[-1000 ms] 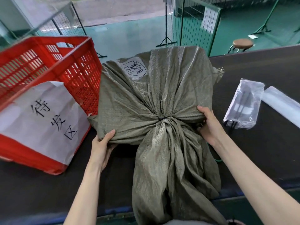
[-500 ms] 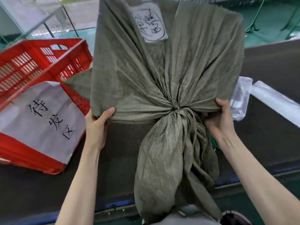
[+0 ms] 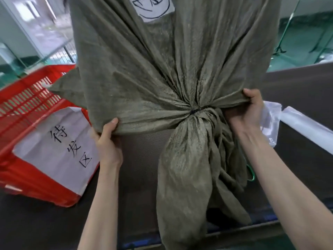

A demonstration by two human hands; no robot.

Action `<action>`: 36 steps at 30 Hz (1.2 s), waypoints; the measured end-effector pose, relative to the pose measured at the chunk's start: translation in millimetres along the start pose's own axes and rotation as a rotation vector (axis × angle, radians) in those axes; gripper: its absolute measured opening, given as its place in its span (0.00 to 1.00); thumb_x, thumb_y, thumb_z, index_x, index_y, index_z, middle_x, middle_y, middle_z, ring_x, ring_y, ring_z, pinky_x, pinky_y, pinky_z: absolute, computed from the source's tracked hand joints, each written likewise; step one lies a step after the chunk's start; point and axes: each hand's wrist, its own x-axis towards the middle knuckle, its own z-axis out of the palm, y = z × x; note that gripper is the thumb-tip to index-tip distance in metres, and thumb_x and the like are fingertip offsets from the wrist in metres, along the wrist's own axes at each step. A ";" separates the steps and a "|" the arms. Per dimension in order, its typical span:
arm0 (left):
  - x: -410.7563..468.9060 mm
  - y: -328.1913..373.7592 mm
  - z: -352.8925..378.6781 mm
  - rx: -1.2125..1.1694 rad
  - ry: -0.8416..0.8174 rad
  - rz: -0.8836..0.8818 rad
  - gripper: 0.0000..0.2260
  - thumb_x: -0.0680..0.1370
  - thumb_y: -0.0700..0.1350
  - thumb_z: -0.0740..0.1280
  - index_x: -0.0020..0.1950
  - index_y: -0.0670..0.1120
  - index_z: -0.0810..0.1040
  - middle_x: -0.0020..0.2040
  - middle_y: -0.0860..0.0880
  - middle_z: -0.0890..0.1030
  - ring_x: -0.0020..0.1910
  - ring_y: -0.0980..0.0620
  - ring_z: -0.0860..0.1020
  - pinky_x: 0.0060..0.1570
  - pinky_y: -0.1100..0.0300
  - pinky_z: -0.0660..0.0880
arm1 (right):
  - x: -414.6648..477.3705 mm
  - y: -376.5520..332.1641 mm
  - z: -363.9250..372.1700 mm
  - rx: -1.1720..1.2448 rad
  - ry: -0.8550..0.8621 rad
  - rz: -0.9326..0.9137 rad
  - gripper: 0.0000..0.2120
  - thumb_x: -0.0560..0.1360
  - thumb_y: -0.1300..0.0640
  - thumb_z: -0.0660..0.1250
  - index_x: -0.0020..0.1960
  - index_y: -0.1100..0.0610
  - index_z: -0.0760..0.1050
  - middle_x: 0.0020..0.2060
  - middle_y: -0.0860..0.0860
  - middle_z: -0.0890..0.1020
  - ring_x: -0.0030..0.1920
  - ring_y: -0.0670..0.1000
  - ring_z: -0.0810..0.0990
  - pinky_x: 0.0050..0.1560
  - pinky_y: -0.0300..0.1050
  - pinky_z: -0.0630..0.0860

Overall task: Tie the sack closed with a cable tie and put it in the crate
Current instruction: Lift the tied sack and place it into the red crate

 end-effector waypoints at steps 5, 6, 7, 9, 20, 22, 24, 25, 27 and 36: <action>14.1 16.3 -2.5 -0.096 0.020 0.101 0.14 0.68 0.35 0.65 0.51 0.47 0.79 0.42 0.55 0.84 0.46 0.58 0.81 0.43 0.64 0.77 | 10.7 18.5 30.0 0.020 -0.069 0.005 0.15 0.62 0.63 0.62 0.44 0.60 0.83 0.44 0.55 0.85 0.49 0.54 0.82 0.69 0.53 0.68; 17.7 20.8 -4.9 -0.109 0.030 0.125 0.14 0.66 0.35 0.66 0.48 0.48 0.80 0.41 0.55 0.84 0.45 0.58 0.81 0.43 0.64 0.77 | 12.6 23.9 36.8 0.016 -0.078 0.012 0.15 0.62 0.63 0.60 0.43 0.60 0.83 0.44 0.55 0.85 0.48 0.54 0.82 0.68 0.52 0.69; 21.3 24.0 -7.5 -0.110 0.052 0.142 0.13 0.65 0.36 0.67 0.48 0.48 0.79 0.41 0.56 0.84 0.44 0.58 0.81 0.44 0.63 0.76 | 13.7 28.3 42.7 0.012 -0.094 0.019 0.15 0.62 0.63 0.60 0.42 0.60 0.84 0.43 0.55 0.85 0.47 0.54 0.83 0.68 0.52 0.69; 27.9 30.1 -13.5 -0.121 0.114 0.160 0.13 0.66 0.36 0.66 0.48 0.47 0.75 0.40 0.57 0.84 0.44 0.59 0.81 0.48 0.62 0.75 | 18.1 37.3 53.1 0.003 -0.127 0.036 0.15 0.62 0.62 0.59 0.41 0.60 0.84 0.42 0.54 0.86 0.46 0.53 0.83 0.69 0.52 0.68; 76.1 88.4 -43.6 -0.166 0.204 0.326 0.13 0.67 0.34 0.64 0.48 0.46 0.75 0.37 0.57 0.84 0.42 0.60 0.81 0.47 0.64 0.76 | 64.5 122.5 103.0 0.079 -0.256 0.126 0.33 0.48 0.62 0.75 0.54 0.59 0.77 0.50 0.55 0.82 0.56 0.56 0.77 0.70 0.53 0.65; 84.1 98.1 -45.5 -0.165 0.220 0.354 0.13 0.67 0.34 0.63 0.49 0.46 0.73 0.37 0.58 0.84 0.42 0.60 0.82 0.48 0.63 0.76 | 70.1 135.7 108.9 0.075 -0.273 0.130 0.31 0.48 0.61 0.74 0.52 0.59 0.78 0.47 0.54 0.83 0.52 0.55 0.80 0.67 0.52 0.69; 94.0 110.2 -51.0 -0.142 0.207 0.381 0.13 0.68 0.33 0.63 0.46 0.48 0.79 0.38 0.58 0.84 0.42 0.60 0.81 0.50 0.62 0.75 | 74.4 152.5 117.8 0.074 -0.277 0.155 0.28 0.49 0.61 0.74 0.50 0.59 0.79 0.46 0.54 0.84 0.51 0.56 0.80 0.66 0.52 0.69; 98.8 115.5 -54.6 -0.132 0.210 0.384 0.14 0.69 0.33 0.63 0.43 0.49 0.82 0.38 0.58 0.84 0.42 0.60 0.81 0.50 0.61 0.75 | 76.2 159.9 122.8 0.087 -0.279 0.167 0.28 0.50 0.61 0.73 0.50 0.59 0.79 0.47 0.55 0.83 0.52 0.56 0.79 0.67 0.52 0.69; 108.3 127.4 -62.1 -0.102 0.226 0.394 0.14 0.69 0.33 0.63 0.41 0.50 0.84 0.38 0.58 0.84 0.42 0.60 0.81 0.49 0.61 0.75 | 79.4 177.0 132.9 0.090 -0.280 0.194 0.24 0.53 0.61 0.71 0.50 0.60 0.79 0.47 0.55 0.83 0.52 0.56 0.78 0.69 0.53 0.66; 141.4 157.8 -93.4 0.221 0.420 0.435 0.19 0.68 0.44 0.71 0.58 0.44 0.79 0.55 0.48 0.82 0.58 0.49 0.79 0.64 0.47 0.73 | 112.2 244.7 200.1 -0.284 -0.144 0.237 0.08 0.69 0.55 0.67 0.47 0.55 0.76 0.43 0.52 0.78 0.47 0.52 0.74 0.63 0.53 0.70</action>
